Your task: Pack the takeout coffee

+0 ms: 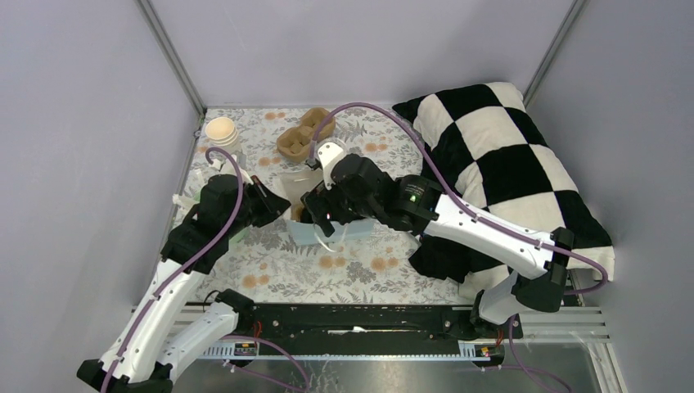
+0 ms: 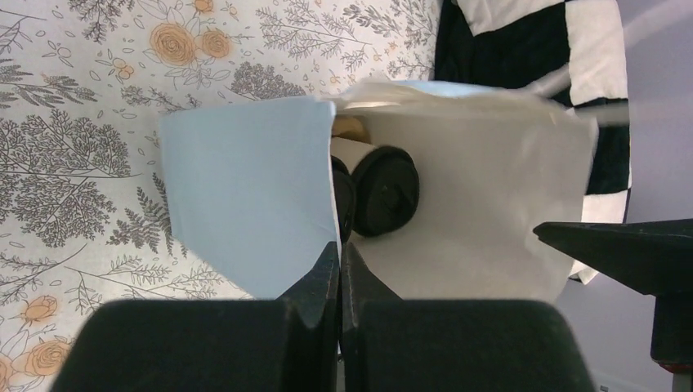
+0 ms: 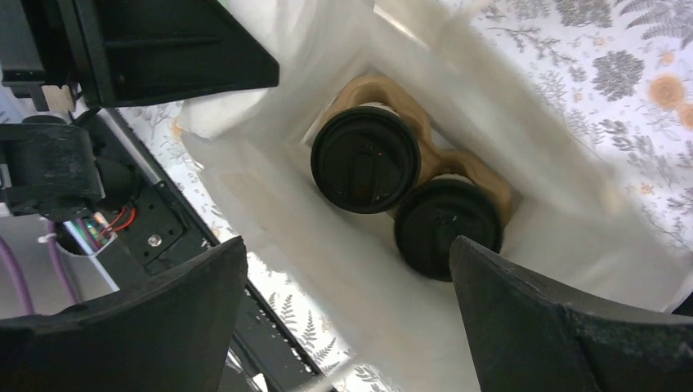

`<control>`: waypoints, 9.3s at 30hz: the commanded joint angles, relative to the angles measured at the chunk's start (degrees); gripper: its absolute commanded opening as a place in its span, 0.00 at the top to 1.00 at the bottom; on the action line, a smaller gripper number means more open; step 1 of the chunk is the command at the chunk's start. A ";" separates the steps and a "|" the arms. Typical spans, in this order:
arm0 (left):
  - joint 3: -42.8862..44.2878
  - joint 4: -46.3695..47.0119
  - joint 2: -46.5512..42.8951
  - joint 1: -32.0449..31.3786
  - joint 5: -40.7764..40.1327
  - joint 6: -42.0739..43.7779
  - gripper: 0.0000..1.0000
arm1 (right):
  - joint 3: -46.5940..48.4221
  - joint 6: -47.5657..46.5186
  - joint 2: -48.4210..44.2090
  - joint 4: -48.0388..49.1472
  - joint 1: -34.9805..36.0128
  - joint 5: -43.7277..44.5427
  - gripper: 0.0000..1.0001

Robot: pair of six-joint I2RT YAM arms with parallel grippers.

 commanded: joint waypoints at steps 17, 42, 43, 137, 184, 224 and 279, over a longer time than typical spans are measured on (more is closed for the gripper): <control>10.63 -7.21 8.02 0.30 -1.29 0.20 1.00 | 24.79 6.97 12.15 -15.51 -5.06 -29.97 0.00; 20.67 -13.19 14.25 2.10 -11.66 3.08 0.43 | 36.44 2.61 3.99 -17.79 -10.69 0.71 0.00; 22.28 -14.27 14.60 2.14 -12.69 4.00 0.38 | 36.40 2.23 3.83 -18.10 -10.76 1.08 0.00; 25.83 -31.52 16.81 16.71 -10.19 16.25 0.18 | 26.35 -9.72 -1.75 -13.44 -10.73 7.09 0.00; 44.88 -42.96 27.01 -3.30 -28.17 10.53 1.00 | 24.30 -10.10 -3.08 -11.94 -10.72 5.70 0.00; 47.60 -41.18 17.97 -0.14 15.85 22.95 1.00 | 25.72 -5.59 0.35 -13.47 -10.76 2.77 0.00; 54.24 -39.07 34.32 12.42 -17.78 18.04 0.27 | 18.40 -7.62 -4.35 -12.04 -10.83 6.27 0.00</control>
